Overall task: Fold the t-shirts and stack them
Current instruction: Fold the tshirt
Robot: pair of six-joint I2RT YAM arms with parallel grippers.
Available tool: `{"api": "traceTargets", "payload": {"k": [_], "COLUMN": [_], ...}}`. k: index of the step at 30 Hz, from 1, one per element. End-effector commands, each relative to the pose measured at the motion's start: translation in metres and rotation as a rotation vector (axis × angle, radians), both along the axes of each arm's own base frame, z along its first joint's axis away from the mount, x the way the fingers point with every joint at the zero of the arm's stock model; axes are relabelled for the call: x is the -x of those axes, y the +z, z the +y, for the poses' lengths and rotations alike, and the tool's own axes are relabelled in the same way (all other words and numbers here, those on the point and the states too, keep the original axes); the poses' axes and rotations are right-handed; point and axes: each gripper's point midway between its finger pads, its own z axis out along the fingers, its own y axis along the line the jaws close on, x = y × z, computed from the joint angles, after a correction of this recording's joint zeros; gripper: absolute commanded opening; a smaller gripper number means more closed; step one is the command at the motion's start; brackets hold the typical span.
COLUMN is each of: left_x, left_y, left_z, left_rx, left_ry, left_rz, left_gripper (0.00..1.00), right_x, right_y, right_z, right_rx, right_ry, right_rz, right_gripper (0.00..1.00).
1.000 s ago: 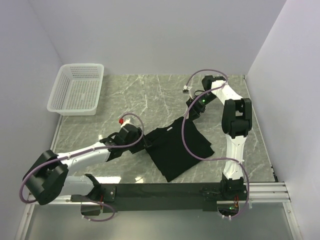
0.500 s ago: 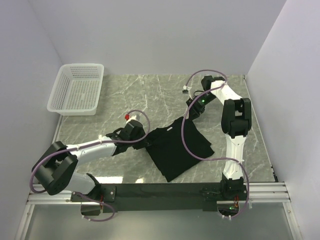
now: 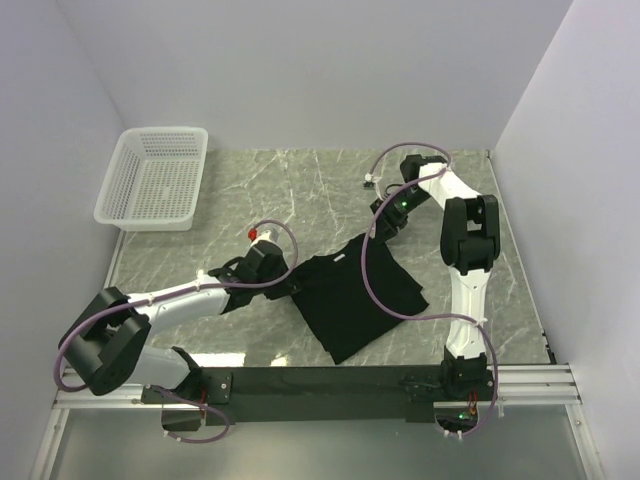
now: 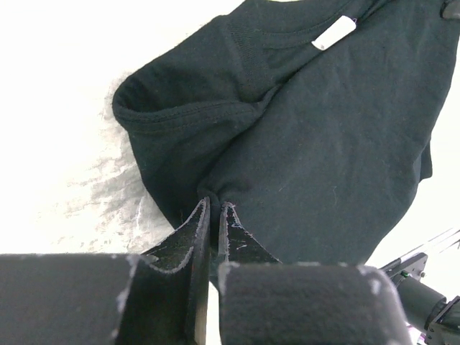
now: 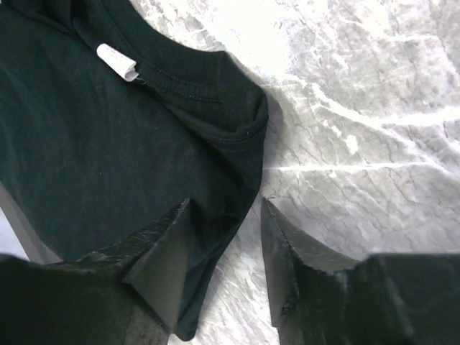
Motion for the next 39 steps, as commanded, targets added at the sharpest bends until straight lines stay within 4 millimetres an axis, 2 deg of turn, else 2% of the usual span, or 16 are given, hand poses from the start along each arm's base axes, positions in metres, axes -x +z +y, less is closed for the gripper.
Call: {"api": "traceTargets", "payload": {"k": [1, 4, 5, 7, 12, 16, 21, 25, 27, 31, 35, 38, 39], "left_x": [-0.005, -0.007, -0.007, -0.006, 0.000, 0.005, -0.003, -0.025, -0.039, -0.050, -0.052, -0.053, -0.054], "left_y": [0.015, 0.020, 0.021, 0.027, 0.041, 0.053, 0.065, 0.065, 0.073, 0.090, 0.098, 0.121, 0.138], "left_z": [-0.004, -0.003, -0.003, -0.001, 0.006, 0.020, 0.029, 0.037, 0.034, 0.024, 0.022, 0.024, 0.026], "left_rx": [0.054, 0.068, 0.071, 0.082, 0.119, 0.140, 0.146, 0.106, 0.129, 0.139, 0.132, 0.164, 0.179], "left_ry": [0.000, 0.009, 0.010, 0.016, 0.035, 0.079, 0.114, 0.145, 0.145, 0.100, 0.074, 0.083, 0.097], "left_rz": [-0.046, -0.056, -0.060, -0.075, -0.108, -0.139, -0.196, -0.235, -0.275, -0.323, -0.350, -0.411, -0.449], "left_gripper": [0.01, 0.01, 0.01, 0.01, 0.01, 0.01, 0.01, 0.00, 0.00, 0.01, 0.01, 0.00, 0.01], "right_x": [-0.008, -0.007, -0.007, -0.008, -0.002, 0.001, -0.002, -0.022, -0.032, -0.042, -0.039, -0.033, -0.032], "right_y": [0.008, 0.012, 0.019, 0.034, 0.066, 0.090, 0.116, 0.121, 0.118, 0.112, 0.109, 0.127, 0.135], "right_z": [0.012, 0.013, 0.012, 0.008, -0.006, -0.013, -0.002, 0.018, 0.031, 0.036, 0.033, 0.033, 0.033], "right_rx": [-0.028, -0.035, -0.036, -0.035, -0.051, -0.082, -0.155, -0.192, -0.207, -0.228, -0.215, -0.250, -0.261], "right_ry": [0.000, -0.001, 0.007, 0.005, 0.012, 0.005, 0.000, -0.020, -0.028, -0.064, -0.057, -0.045, -0.045], "right_rz": [-0.024, -0.028, -0.047, -0.095, -0.163, -0.217, -0.254, -0.280, -0.275, -0.248, -0.260, -0.294, -0.313], "right_gripper": [0.47, 0.21, 0.08, 0.00, 0.00, 0.00, 0.00, 0.00, 0.00, 0.00, 0.00, 0.00, 0.00]}}
